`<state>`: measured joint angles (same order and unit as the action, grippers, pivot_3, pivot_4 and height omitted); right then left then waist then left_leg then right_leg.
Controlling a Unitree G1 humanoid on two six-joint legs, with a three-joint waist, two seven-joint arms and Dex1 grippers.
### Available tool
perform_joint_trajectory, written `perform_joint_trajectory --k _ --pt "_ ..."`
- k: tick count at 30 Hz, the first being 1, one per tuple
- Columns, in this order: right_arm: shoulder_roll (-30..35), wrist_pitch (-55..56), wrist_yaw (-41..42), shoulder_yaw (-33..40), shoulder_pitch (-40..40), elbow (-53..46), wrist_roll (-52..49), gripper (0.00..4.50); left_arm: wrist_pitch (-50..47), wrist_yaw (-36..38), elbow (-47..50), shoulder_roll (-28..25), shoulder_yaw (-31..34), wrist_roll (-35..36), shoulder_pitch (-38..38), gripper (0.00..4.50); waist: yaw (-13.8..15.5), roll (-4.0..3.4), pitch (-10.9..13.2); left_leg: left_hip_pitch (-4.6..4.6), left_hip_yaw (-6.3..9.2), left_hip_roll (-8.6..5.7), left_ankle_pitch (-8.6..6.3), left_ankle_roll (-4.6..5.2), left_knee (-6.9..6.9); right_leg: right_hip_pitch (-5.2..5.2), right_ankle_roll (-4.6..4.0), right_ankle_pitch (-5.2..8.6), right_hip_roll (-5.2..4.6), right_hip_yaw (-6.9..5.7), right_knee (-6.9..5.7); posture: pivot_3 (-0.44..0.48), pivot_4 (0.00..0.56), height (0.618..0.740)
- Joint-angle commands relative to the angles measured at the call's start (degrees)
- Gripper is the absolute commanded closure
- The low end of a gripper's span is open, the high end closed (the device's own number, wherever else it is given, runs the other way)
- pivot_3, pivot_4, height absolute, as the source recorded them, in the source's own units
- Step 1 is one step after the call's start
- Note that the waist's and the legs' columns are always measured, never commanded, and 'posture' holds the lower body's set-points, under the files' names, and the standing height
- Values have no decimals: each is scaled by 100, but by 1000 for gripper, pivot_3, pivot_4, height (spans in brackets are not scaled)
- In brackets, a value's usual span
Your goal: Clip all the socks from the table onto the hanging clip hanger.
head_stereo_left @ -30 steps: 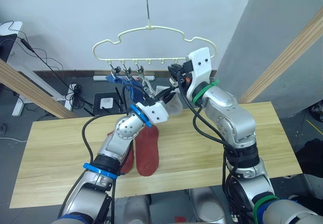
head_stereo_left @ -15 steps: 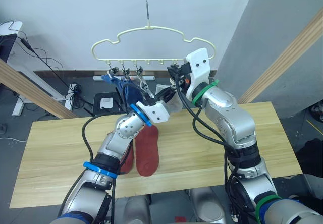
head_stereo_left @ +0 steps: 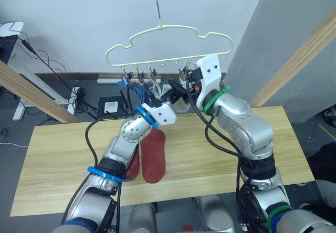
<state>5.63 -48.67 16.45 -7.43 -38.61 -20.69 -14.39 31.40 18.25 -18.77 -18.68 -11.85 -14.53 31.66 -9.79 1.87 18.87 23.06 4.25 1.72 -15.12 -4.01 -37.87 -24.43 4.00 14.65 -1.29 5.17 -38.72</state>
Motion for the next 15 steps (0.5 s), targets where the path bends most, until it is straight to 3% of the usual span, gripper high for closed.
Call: perform_joint_trajectory --k 1,9,15 --pt "171 -178 136 64 143 -612 -212 1340 -135 322 262 68 80 574 -163 3943 0 0 0 0 0 0 0 0 0 0 0 0 0 0 0 -239 313 733" --pt "888 -394 505 62 520 -1408 -492 1340 -810 1040 829 -11 53 1182 -445 1768 -5 0 0 0 -1 0 0 0 1 0 1 1 1 0 3 -246 319 733" --pt "1165 -131 419 252 882 -1716 -455 1340 -1711 1825 1781 -280 269 2175 -896 1768 -12 1 1 -1 -1 2 0 0 5 2 2 2 2 1 9 -253 321 733"
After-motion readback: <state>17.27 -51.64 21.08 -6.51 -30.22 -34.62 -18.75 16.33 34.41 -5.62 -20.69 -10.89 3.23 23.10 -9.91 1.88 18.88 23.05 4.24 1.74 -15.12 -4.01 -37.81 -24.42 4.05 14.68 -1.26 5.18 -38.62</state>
